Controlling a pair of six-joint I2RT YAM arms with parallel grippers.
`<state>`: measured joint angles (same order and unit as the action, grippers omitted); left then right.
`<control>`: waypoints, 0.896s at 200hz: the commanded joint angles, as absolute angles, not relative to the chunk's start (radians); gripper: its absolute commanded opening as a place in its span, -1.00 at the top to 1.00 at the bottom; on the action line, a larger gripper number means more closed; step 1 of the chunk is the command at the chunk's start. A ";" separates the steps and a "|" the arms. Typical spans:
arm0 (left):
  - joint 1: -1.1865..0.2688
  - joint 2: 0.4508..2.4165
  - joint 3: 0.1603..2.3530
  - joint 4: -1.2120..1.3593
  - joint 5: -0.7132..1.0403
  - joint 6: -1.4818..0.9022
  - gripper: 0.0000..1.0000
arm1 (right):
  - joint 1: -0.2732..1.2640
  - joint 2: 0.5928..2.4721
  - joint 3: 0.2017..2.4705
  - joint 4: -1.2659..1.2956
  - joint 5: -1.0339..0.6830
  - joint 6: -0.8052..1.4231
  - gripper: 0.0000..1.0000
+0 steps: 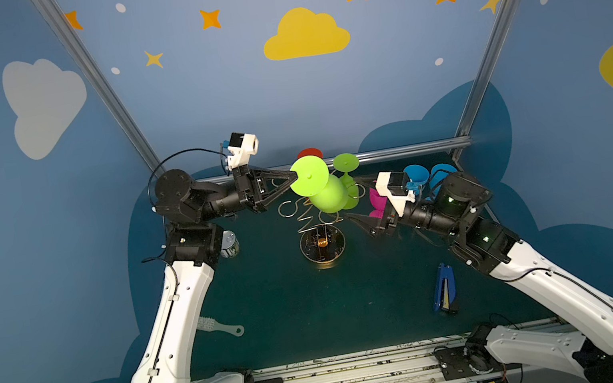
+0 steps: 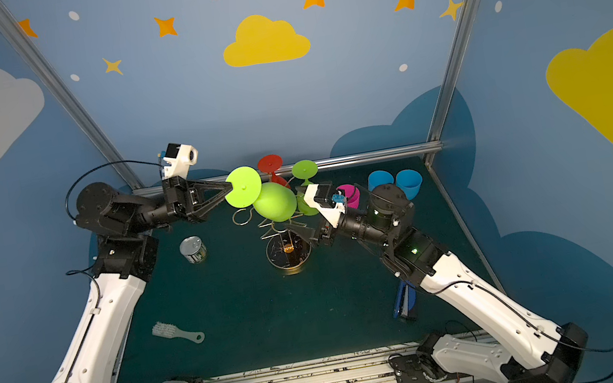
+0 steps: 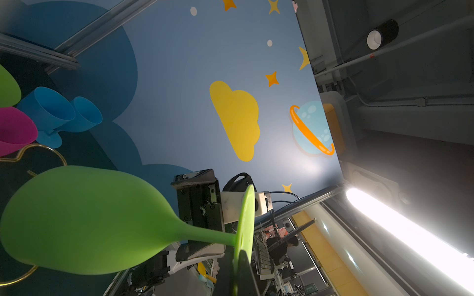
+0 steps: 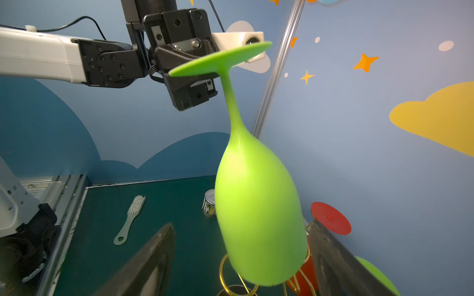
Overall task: Take the wine glass off the wine glass rack
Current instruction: 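Raise the green glass with the left gripper while the right gripper reaches toward it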
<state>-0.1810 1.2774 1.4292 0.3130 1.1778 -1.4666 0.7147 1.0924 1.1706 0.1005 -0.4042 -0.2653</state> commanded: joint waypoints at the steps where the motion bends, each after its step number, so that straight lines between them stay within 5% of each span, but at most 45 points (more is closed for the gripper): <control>1: -0.190 1.278 1.419 0.357 1.187 -1.477 0.92 | 0.723 1.122 1.208 0.115 -0.391 -0.297 -0.63; 179: -0.256 1.286 1.370 0.459 1.185 -1.559 0.92 | 0.782 1.299 1.215 0.216 -0.408 -0.218 -0.65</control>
<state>-0.2451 1.2839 1.3701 0.3843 1.1767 -1.5387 0.7662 1.2835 1.1965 0.1860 -0.4026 -0.2481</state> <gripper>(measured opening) 0.048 0.822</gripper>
